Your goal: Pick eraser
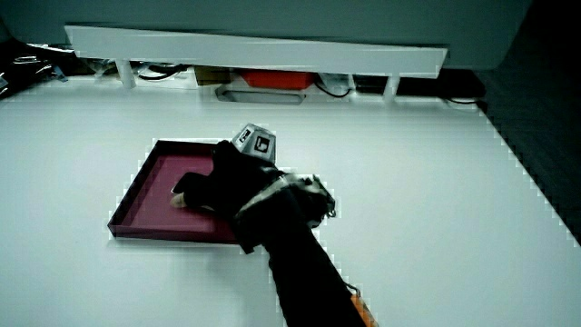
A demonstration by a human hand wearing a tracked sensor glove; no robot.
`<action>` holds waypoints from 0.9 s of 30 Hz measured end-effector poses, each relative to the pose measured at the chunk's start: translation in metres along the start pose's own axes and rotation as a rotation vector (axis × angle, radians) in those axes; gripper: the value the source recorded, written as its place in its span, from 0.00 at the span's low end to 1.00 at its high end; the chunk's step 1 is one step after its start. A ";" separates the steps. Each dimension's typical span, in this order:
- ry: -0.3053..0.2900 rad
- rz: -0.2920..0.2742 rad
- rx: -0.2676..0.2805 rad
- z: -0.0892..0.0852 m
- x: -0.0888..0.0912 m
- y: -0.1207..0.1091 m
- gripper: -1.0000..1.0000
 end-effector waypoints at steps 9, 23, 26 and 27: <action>-0.001 -0.037 -0.012 -0.025 0.009 0.023 0.50; 0.001 -0.053 0.025 -0.034 0.016 0.029 0.55; -0.013 -0.044 0.061 -0.034 0.014 0.028 0.59; -0.014 -0.048 0.072 -0.036 0.015 0.028 0.61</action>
